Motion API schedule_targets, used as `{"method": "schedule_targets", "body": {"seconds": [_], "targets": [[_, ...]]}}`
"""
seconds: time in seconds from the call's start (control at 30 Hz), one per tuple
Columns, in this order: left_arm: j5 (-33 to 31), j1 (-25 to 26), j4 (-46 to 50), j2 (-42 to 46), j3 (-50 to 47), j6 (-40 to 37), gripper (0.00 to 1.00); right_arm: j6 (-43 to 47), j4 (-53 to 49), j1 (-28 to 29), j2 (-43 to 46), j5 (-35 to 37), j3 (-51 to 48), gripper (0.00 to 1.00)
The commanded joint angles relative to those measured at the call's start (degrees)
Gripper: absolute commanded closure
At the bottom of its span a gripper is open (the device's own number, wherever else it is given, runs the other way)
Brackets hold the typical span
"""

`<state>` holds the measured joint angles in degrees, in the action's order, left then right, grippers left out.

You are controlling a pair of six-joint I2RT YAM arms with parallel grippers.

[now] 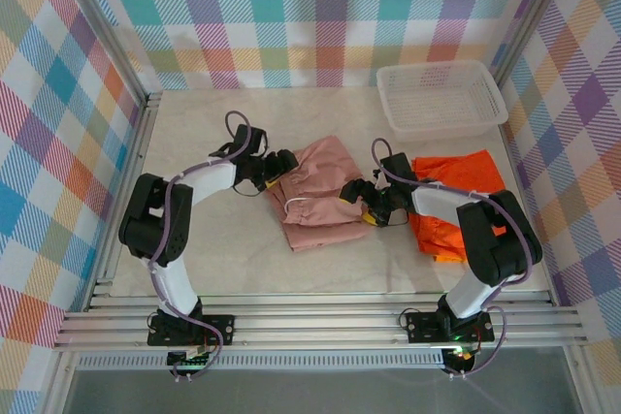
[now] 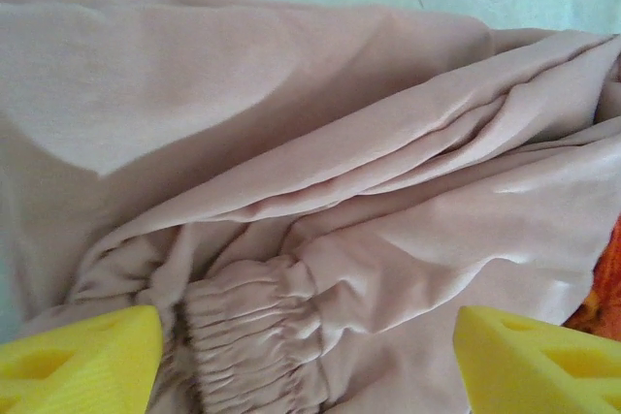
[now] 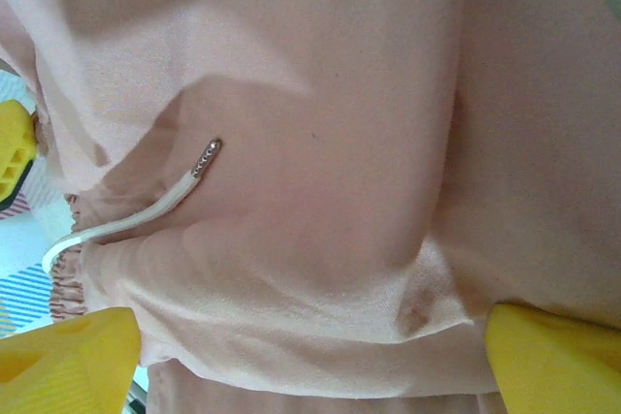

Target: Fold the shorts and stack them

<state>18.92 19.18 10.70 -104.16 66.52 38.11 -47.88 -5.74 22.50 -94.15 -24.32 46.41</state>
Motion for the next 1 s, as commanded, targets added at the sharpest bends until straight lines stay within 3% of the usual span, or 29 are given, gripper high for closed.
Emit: {"method": "schedule_targets", "body": {"seconds": [0.0,0.07,0.23,0.6,0.83,0.97], "targets": [[-3.0,-0.3,8.0,1.3,2.2,-4.7,0.27,-0.6,-1.8,-0.2,-3.0,0.7,-2.6,0.08],[-2.7,0.0,7.6,0.8,2.1,-4.6,0.38,-0.6,-1.8,-0.2,-3.2,0.6,-2.3,0.08],[-2.4,1.0,8.4,-2.1,4.1,-4.6,0.52,-0.6,-1.6,-0.2,-3.4,0.1,-2.1,0.08],[-6.4,3.3,14.3,-7.7,9.1,-5.2,0.55,0.0,-1.8,-0.1,-3.6,-0.1,-2.1,0.08],[-12.6,3.3,15.7,-5.3,6.9,-4.9,0.51,0.7,-2.3,-0.2,-3.6,-0.2,-2.0,0.08],[-12.2,3.3,15.3,-5.5,6.7,-4.6,0.5,0.8,-2.4,-0.2,-3.8,-0.2,-1.8,0.08]]}}
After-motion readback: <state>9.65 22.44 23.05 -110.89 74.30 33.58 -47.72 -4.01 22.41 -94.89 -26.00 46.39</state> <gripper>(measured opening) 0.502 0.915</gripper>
